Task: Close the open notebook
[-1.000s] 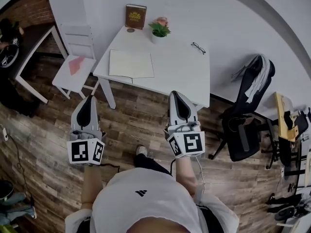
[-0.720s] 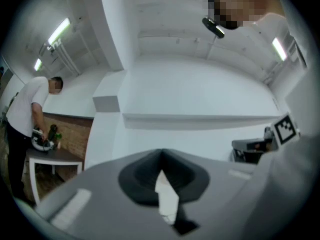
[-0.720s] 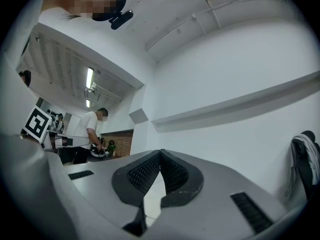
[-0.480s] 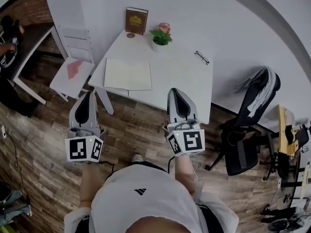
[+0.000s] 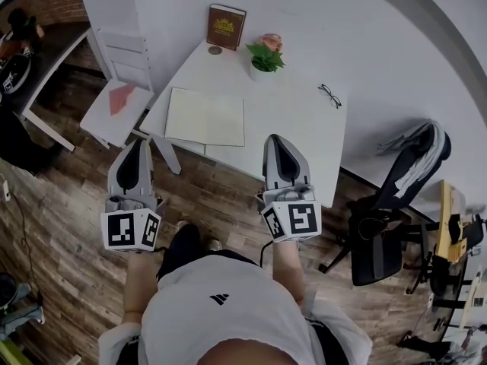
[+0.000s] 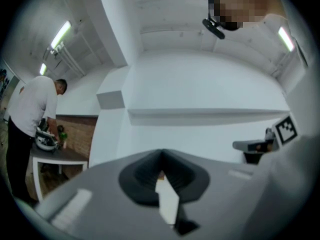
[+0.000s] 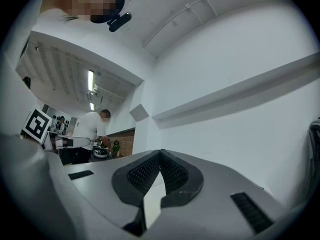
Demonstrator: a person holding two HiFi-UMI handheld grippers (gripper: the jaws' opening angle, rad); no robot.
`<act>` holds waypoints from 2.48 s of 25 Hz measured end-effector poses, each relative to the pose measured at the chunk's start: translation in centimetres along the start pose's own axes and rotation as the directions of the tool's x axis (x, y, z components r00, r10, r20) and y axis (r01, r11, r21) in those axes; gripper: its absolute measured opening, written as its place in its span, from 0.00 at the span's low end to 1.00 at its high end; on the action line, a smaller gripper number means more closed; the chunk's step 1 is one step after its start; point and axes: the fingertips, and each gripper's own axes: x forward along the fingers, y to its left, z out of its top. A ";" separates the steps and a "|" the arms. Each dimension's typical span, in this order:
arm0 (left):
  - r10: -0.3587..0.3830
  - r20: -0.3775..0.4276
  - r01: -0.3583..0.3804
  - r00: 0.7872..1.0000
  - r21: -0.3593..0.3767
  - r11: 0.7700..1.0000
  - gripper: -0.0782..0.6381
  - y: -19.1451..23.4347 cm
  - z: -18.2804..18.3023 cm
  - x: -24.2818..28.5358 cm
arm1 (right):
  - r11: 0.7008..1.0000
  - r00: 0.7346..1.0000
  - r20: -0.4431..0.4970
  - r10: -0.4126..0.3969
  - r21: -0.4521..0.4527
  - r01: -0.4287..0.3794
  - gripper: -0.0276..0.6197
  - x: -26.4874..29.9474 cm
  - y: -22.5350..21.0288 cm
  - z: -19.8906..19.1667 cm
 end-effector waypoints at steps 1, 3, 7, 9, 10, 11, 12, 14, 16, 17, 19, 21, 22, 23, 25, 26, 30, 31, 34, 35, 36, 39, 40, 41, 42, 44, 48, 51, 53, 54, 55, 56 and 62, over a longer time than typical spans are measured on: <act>0.002 -0.006 -0.002 1.000 0.002 1.000 0.12 0.3 -0.2 0.4 | 1.000 1.000 -0.004 0.003 0.002 -0.003 0.04 0.5 0.0 -0.3; 0.003 -0.013 -0.003 1.000 0.008 1.000 0.12 1.0 -0.7 1.4 | 1.000 1.000 -0.014 0.006 0.000 -0.006 0.04 1.6 -0.1 -0.8; -0.020 -0.019 0.020 1.000 0.004 1.000 0.12 2.0 -1.4 4.3 | 1.000 1.000 -0.015 -0.015 -0.005 0.014 0.04 4.1 -0.9 -1.2; -0.042 -0.020 0.042 0.999 0.001 0.999 0.12 2.4 -1.7 6.0 | 1.000 1.000 -0.014 -0.027 -0.009 0.027 0.04 5.5 -1.3 -1.3; -0.052 -0.020 0.052 0.998 0.000 0.999 0.12 2.6 -1.8 6.9 | 0.999 0.999 -0.012 -0.033 -0.011 0.032 0.04 6.2 -1.4 -1.4; -0.060 -0.020 0.060 0.998 -0.001 0.998 0.12 3.0 -1.9 7.7 | 0.999 0.999 -0.010 -0.038 -0.012 0.038 0.04 7.0 -1.6 -1.4; -0.066 -0.021 0.066 0.998 -0.003 0.998 0.12 3.4 -2.0 8.6 | 0.999 0.999 -0.008 -0.044 -0.013 0.044 0.04 7.8 -1.7 -1.4; -0.079 -0.025 0.079 0.997 -0.007 0.997 0.12 4.2 -2.2 10.3 | 0.998 0.998 -0.005 -0.055 -0.013 0.055 0.04 9.4 -1.9 -1.5; -0.093 -0.031 0.092 0.995 -0.010 0.996 0.12 4.9 -2.6 11.9 | 0.998 0.998 -0.005 -0.067 -0.015 0.067 0.04 10.8 -2.1 -1.7; -0.099 -0.035 0.098 0.994 -0.013 0.995 0.12 5.3 -2.9 12.6 | 0.997 0.997 -0.007 -0.073 -0.014 0.073 0.04 11.4 -2.2 -2.0; -0.112 -0.044 0.111 0.993 -0.018 0.994 0.12 6.0 -3.5 14.0 | 0.996 0.996 -0.012 -0.086 -0.013 0.086 0.04 12.7 -2.4 -2.4; -0.130 -0.055 0.129 0.990 -0.025 0.991 0.12 6.5 -4.1 15.3 | 0.995 0.995 -0.018 -0.098 -0.012 0.098 0.04 13.8 -2.5 -2.8; -0.140 -0.063 0.139 0.988 -0.029 0.990 0.12 6.8 -4.4 15.9 | 0.995 0.994 -0.020 -0.103 -0.012 0.103 0.04 14.4 -2.5 -2.9; -0.150 -0.071 0.148 0.986 -0.033 0.988 0.12 7.0 -4.8 16.4 | 0.994 0.994 -0.023 -0.108 -0.013 0.108 0.04 14.9 -2.5 -3.1; -0.170 -0.097 0.166 0.981 -0.042 0.985 0.12 7.4 -6.0 17.4 | 0.993 0.993 -0.031 -0.117 -0.014 0.116 0.04 15.8 -2.5 -3.5; -0.183 -0.115 0.179 0.976 -0.048 0.983 0.12 7.5 -6.7 17.9 | 0.993 0.992 -0.036 -0.121 -0.014 0.120 0.04 16.3 -2.5 -3.8; -0.239 -0.209 0.224 0.948 -0.092 0.970 0.12 7.9 -10.3 19.4 | 0.990 0.988 -0.058 -0.140 -0.015 0.140 0.04 17.7 -2.5 -4.8; -0.248 -0.235 0.228 0.940 -0.110 0.967 0.12 8.0 -11.4 19.7 | 0.989 0.987 -0.064 -0.146 -0.015 0.145 0.04 18.0 -2.5 -5.0; -0.275 -0.322 0.232 0.906 -0.166 0.958 0.13 8.5 -14.8 20.5 | 0.986 0.983 -0.084 -0.164 -0.018 0.163 0.04 18.7 -2.7 -5.8; -0.284 -0.350 0.231 0.893 -0.186 0.955 0.13 8.7 -16.0 20.7 | 0.985 0.981 -0.091 -0.171 -0.019 0.170 0.04 18.9 -2.8 -6.1; -0.293 -0.378 0.229 0.878 -0.204 0.952 0.14 8.8 -17.1 20.7 | 0.984 0.979 -0.098 -0.178 -0.019 0.177 0.04 18.9 -2.8 -6.4; -0.327 -0.459 0.230 0.826 -0.256 0.939 0.22 8.7 -20.5 20.6 | 0.979 0.972 -0.120 -0.202 -0.020 0.201 0.04 19.0 -3.1 -7.1; -0.339 -0.482 0.229 0.808 -0.273 0.934 0.24 8.7 -21.5 20.4 | 0.978 0.970 -0.127 -0.209 -0.021 0.208 0.04 19.0 -3.1 -7.4; -0.350 -0.503 0.226 0.790 -0.291 0.930 0.26 8.7 -22.6 20.3 | 0.976 0.967 -0.132 -0.216 -0.023 0.215 0.04 19.0 -3.2 -7.5; -0.359 -0.520 0.219 0.775 -0.311 0.925 0.28 8.7 -23.5 20.2 | 0.975 0.965 -0.136 -0.222 -0.026 0.221 0.04 19.1 -3.3 -7.7; -0.371 -0.547 0.194 0.750 -0.354 0.915 0.31 8.9 -25.2 20.0 | 0.972 0.961 -0.144 -0.235 -0.030 0.233 0.04 19.2 -3.4 -8.0; -0.401 -0.595 0.150 0.697 -0.426 0.892 0.37 9.0 -27.9 19.3 | 0.968 0.954 -0.163 -0.252 -0.031 0.250 0.04 19.3 -3.5 -8.6; -0.428 -0.619 0.126 0.659 -0.469 0.874 0.39 8.9 -29.6 18.6 | 0.966 0.951 -0.175 -0.256 -0.029 0.255 0.04 19.4 -3.3 -9.1; -0.442 -0.630 0.115 0.638 -0.489 0.864 0.39 8.7 -30.5 18.2 | 0.966 0.949 -0.182 -0.257 -0.028 0.256 0.04 19.4 -3.0 -9.5; -0.449 -0.636 0.110 0.627 -0.498 0.860 0.39 8.6 -30.9 18.0 | 0.966 0.948 -0.185 -0.257 -0.029 0.257 0.04 19.5 -2.9 -9.6; -0.456 -0.642 0.104 0.617 -0.508 0.855 0.39 8.4 -31.3 17.8 | 0.966 0.948 -0.187 -0.258 -0.029 0.257 0.04 19.5 -2.8 -9.8; -0.463 -0.647 0.098 0.605 -0.518 0.850 0.40 8.3 -31.7 17.7 | 0.966 0.947 -0.189 -0.259 -0.029 0.258 0.04 19.5 -2.8 -9.9; -0.524 -0.655 0.109 0.544 -0.564 0.818 0.37 7.0 -32.9 16.9 | 0.962 0.941 -0.200 -0.272 -0.035 0.270 0.04 19.2 -2.6 -10.1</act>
